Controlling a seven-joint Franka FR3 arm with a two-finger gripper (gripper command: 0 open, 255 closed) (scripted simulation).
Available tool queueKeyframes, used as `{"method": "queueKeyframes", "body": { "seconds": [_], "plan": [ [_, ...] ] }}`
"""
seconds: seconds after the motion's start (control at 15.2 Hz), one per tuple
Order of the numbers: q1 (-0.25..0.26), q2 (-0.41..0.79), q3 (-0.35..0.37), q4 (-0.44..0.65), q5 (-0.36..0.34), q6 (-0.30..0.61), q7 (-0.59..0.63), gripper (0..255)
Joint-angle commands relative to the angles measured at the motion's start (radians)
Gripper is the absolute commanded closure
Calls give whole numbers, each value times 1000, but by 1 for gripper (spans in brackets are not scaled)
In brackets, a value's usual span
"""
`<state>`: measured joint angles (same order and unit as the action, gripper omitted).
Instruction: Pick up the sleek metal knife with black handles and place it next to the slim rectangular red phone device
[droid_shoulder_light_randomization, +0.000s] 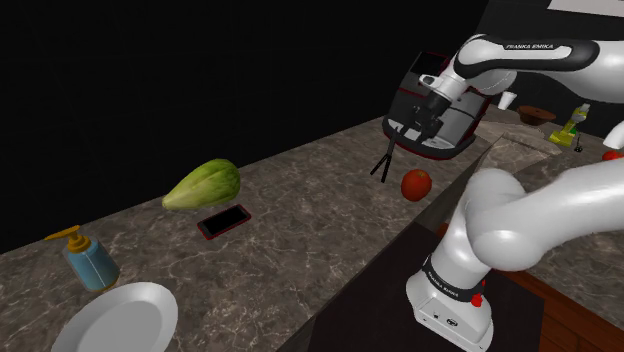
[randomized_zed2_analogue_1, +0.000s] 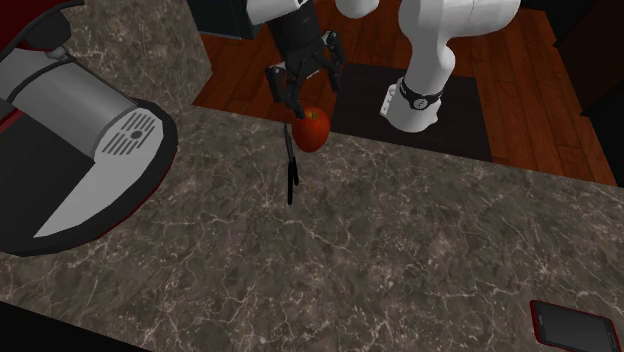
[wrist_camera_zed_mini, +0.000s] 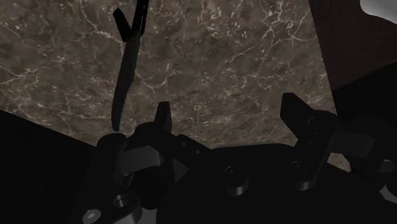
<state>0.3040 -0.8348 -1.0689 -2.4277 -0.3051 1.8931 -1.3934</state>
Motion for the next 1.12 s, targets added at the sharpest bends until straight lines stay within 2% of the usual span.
{"method": "queueKeyframes", "body": {
  "seconds": [0.0,0.26,0.46,1.06],
  "plan": [
    [98,35,-121,54,-4,21,-110,0],
    [339,55,-367,178,-13,39,-286,0],
    [524,17,-530,287,-38,27,-388,0],
    [557,3,-580,217,-72,122,-368,0]
  ]
}}
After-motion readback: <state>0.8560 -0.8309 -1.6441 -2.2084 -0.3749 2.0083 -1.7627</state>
